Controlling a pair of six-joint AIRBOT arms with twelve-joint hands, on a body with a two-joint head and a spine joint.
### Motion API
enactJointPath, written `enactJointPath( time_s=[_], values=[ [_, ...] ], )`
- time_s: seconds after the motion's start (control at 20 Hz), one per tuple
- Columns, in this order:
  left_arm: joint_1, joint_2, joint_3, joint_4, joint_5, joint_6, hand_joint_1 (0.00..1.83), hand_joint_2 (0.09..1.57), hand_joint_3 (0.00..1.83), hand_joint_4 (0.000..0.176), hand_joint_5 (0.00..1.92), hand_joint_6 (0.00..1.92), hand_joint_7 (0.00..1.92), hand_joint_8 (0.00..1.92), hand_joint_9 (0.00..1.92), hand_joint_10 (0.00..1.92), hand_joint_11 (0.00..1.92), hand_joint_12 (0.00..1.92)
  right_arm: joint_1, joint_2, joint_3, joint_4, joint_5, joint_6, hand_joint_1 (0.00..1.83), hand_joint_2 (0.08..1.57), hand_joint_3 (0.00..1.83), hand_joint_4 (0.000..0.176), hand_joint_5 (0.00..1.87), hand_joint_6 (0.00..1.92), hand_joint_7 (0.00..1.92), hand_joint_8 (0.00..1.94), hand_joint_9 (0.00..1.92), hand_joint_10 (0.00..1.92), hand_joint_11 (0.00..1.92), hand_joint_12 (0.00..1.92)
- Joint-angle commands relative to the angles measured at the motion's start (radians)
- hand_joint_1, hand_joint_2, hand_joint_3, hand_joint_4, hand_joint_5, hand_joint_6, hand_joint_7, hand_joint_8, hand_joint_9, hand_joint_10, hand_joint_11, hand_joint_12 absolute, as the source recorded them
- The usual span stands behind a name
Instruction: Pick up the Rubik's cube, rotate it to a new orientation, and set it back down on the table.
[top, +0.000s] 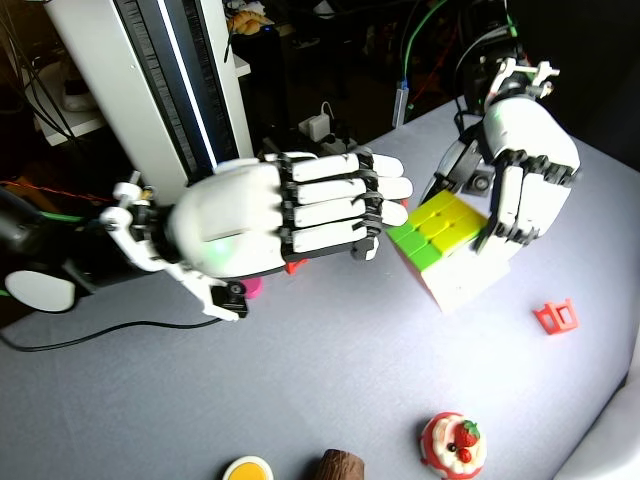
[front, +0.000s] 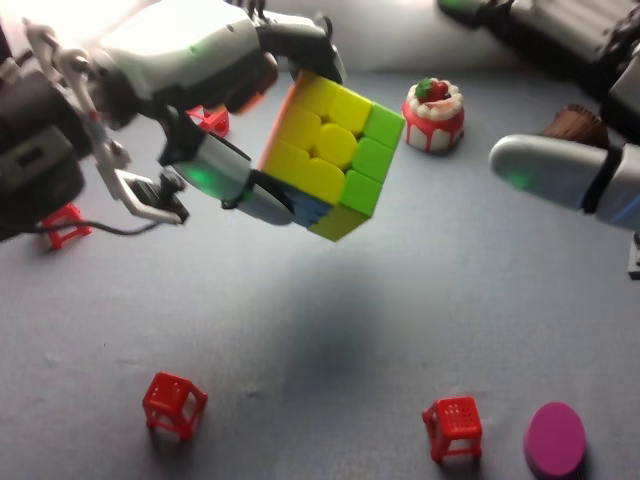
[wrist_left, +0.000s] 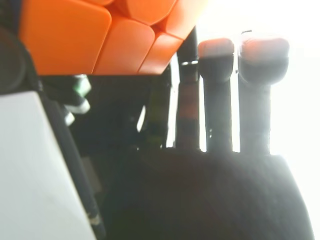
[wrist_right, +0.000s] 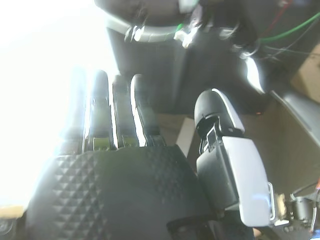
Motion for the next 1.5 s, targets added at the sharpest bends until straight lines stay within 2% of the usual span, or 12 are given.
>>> enactJointPath(
  time_s=[0.0,0.4,0.45,0.5,0.55,0.7,0.9,1.0,1.1,1.2,1.35,1.45],
  values=[
    [-0.008,-0.010,0.010,-0.057,-0.143,-0.023,1.14,0.79,1.13,0.000,0.71,1.75,0.80,1.92,0.91,1.92,1.08,1.92,0.009,0.002,-0.002,0.041,0.126,0.005,0.00,1.36,0.00,0.000,0.06,0.21,0.16,0.03,0.00,0.45,0.00,0.68],
    [0.033,-0.111,0.109,-0.103,-0.059,-0.118,1.18,0.85,0.94,0.000,0.64,1.63,0.84,1.80,0.94,1.92,1.07,1.92,-0.007,0.005,0.016,0.091,0.128,0.005,0.00,1.37,0.00,0.000,0.01,0.49,0.22,0.03,0.00,0.66,0.00,1.17],
    [0.039,-0.115,0.115,-0.103,-0.047,-0.126,1.14,0.90,0.57,0.000,0.37,1.18,0.45,1.20,0.47,1.47,0.39,1.84,-0.007,0.005,0.017,0.093,0.128,0.005,0.00,1.38,0.00,0.000,0.00,0.58,0.23,0.03,0.00,0.69,0.00,1.23],
    [0.043,-0.118,0.119,-0.103,-0.035,-0.126,1.14,0.90,0.57,0.000,0.37,1.18,0.45,1.20,0.47,1.47,0.39,1.84,-0.007,0.005,0.019,0.097,0.127,0.005,0.00,1.38,0.00,0.000,0.00,0.58,0.23,0.03,0.00,0.69,0.00,1.23],
    [0.047,-0.124,0.125,-0.103,-0.024,-0.130,0.75,0.97,0.18,0.002,0.05,0.52,0.14,0.54,0.02,0.93,0.01,1.57,-0.008,0.005,0.020,0.099,0.127,0.005,0.00,1.39,0.00,0.000,0.00,0.66,0.25,0.04,0.00,0.75,0.00,1.35],
    [0.059,-0.128,0.133,-0.103,-0.002,-0.135,0.81,1.11,0.01,0.012,0.05,0.08,0.15,0.02,0.02,0.41,0.00,1.03,-0.009,0.008,0.021,0.103,0.126,0.005,0.00,1.39,0.00,0.000,0.00,0.69,0.24,0.04,0.00,0.78,0.00,1.34],
    [0.089,-0.103,0.124,-0.103,-0.003,-0.137,0.78,1.06,0.00,0.047,0.01,0.01,0.02,0.00,0.01,0.11,0.00,0.70,-0.010,0.015,0.021,0.106,0.127,0.005,0.00,1.38,0.00,0.000,0.00,0.58,0.23,0.04,0.00,0.76,0.00,1.28],
    [0.106,-0.072,0.100,-0.112,-0.031,-0.123,0.67,0.97,0.00,0.108,0.01,0.00,0.00,0.00,0.00,0.01,0.00,0.69,-0.013,0.016,0.020,0.109,0.128,0.005,0.00,1.39,0.00,0.000,0.00,0.52,0.22,0.03,0.00,0.74,0.00,1.26],
    [0.127,-0.031,0.056,-0.154,-0.093,-0.074,0.54,0.88,0.00,0.165,0.00,0.00,0.00,0.00,0.00,0.00,0.00,0.08,-0.021,0.017,0.018,0.115,0.129,0.005,0.00,1.39,0.00,0.000,0.00,0.54,0.21,0.03,0.00,0.72,0.00,1.24],
    [0.135,0.022,-0.007,-0.178,-0.167,0.000,0.31,0.86,0.00,0.176,0.00,0.00,0.00,0.00,0.00,0.00,0.00,0.00,-0.030,0.024,0.012,0.124,0.129,0.005,0.00,1.39,0.00,0.000,0.00,0.41,0.15,0.01,0.00,0.60,0.00,1.07],
    [0.153,0.096,-0.091,-0.223,-0.282,0.104,0.01,0.94,0.03,0.176,0.00,0.00,0.00,0.00,0.00,0.00,0.00,0.00,-0.048,0.036,0.003,0.151,0.127,0.005,0.00,1.35,0.00,0.000,0.00,0.10,0.00,0.00,0.00,0.04,0.00,0.09],
    [0.181,0.141,-0.138,-0.262,-0.368,0.156,0.00,0.99,0.02,0.170,0.00,0.00,0.00,0.00,0.00,0.00,0.00,0.00,-0.068,0.051,-0.012,0.193,0.127,0.005,0.00,1.32,0.00,0.000,0.00,0.01,0.00,0.00,0.00,0.00,0.00,0.00]
  ],
)
